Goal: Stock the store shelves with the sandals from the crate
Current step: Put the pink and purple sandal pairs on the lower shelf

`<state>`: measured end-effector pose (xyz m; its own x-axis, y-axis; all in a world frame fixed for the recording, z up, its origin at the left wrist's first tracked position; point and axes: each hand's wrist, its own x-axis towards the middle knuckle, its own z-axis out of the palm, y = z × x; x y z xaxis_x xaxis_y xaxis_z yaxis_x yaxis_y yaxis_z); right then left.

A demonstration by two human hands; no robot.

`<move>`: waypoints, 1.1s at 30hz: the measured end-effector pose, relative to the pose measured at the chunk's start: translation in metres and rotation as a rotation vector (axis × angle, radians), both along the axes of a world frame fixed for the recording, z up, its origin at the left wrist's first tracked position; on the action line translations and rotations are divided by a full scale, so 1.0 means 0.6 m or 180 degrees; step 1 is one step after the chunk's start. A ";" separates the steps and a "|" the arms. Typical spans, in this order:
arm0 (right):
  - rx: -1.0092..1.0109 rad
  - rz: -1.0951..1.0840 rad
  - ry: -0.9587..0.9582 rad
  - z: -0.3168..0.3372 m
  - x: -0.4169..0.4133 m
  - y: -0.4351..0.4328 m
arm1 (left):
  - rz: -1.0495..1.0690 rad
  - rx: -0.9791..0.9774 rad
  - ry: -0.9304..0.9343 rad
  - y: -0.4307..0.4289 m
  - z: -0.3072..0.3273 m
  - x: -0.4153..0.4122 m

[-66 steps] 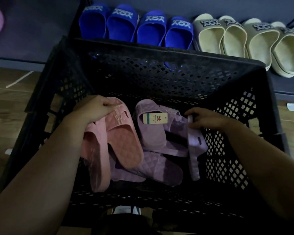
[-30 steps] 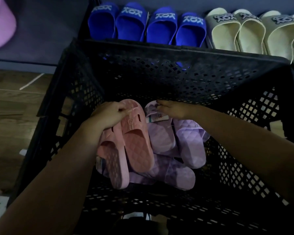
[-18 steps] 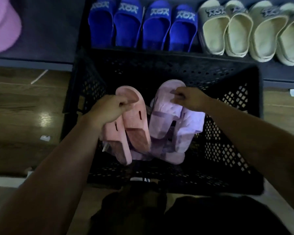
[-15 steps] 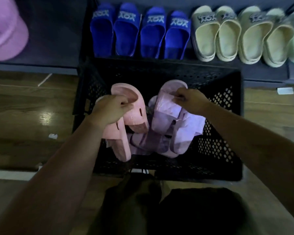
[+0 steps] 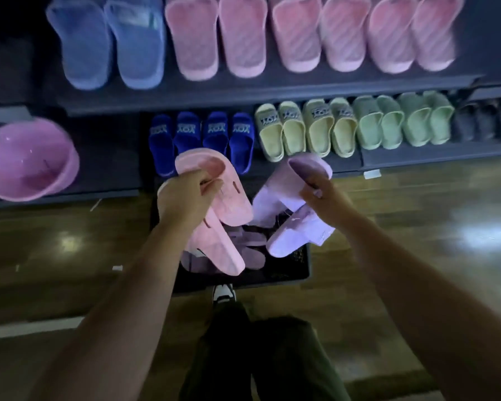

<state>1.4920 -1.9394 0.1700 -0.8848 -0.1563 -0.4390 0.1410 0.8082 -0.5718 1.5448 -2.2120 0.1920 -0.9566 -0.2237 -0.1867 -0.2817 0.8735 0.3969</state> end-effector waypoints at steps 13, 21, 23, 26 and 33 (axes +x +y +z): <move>0.0359 -0.1062 0.0677 0.309 -0.103 0.402 | -0.0640 0.0196 0.0426 0.377 0.266 -0.190; 0.0346 -0.0661 0.0811 0.358 -0.228 0.672 | -0.0547 0.0069 0.0555 0.672 0.302 -0.280; 0.0329 -0.0592 0.0829 0.359 -0.261 0.725 | -0.0626 0.0073 0.0533 0.723 0.299 -0.302; 0.0274 -0.0439 0.0771 0.350 -0.309 0.791 | -0.0760 -0.0089 0.0519 0.788 0.287 -0.338; 0.0438 -0.0223 0.0639 0.306 -0.435 0.880 | -0.0896 -0.0309 0.0526 0.875 0.239 -0.466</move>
